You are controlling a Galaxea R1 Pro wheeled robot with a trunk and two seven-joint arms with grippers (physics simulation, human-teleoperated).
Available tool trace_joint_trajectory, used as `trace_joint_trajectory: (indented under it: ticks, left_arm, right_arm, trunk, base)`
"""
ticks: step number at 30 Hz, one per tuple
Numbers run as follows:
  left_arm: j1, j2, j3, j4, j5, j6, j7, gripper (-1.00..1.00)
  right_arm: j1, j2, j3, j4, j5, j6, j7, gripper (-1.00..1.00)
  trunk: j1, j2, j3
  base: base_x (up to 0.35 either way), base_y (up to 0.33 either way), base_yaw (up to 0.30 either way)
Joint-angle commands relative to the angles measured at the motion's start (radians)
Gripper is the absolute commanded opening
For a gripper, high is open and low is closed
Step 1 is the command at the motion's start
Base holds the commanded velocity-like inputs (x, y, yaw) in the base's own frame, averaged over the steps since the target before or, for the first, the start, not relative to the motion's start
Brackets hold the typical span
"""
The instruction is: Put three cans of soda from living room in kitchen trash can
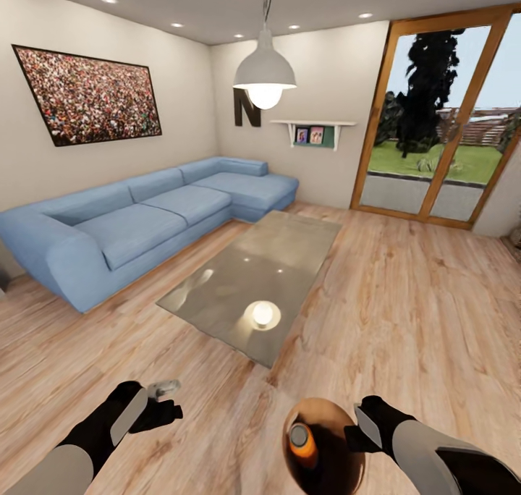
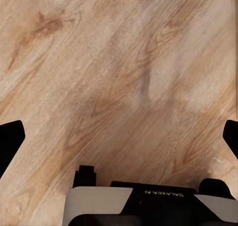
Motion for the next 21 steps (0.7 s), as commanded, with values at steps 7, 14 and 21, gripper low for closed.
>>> trace_joint_trajectory:
  ticks: [7, 14, 21]
  left_arm:
    - [0.0, 0.0, 0.0, 0.0, 0.0, 0.0, 0.0, 1.0]
    - [0.0, -0.001, 0.0, 0.001, 0.0, 0.0, 0.0, 1.0]
    - [0.0, -0.001, 0.0, 0.001, 0.0, 0.0, 0.0, 1.0]
  right_arm:
    - [0.001, 0.005, -0.011, 0.0, -0.009, -0.001, 0.005, -1.0]
    - [0.003, 0.012, -0.008, 0.0, -0.009, -0.001, 0.004, -1.0]
    - [0.009, 0.014, -0.008, 0.0, -0.009, -0.001, 0.003, -1.0]
  trunk:
    - [0.0, 0.0, 0.006]
    - [0.0, 0.0, 0.016]
    - [0.0, 0.0, 0.027]
  base:
    - [0.0, 0.0, -0.024]
    - [0.0, 0.0, -0.002]
    - [0.0, 0.0, 0.0]
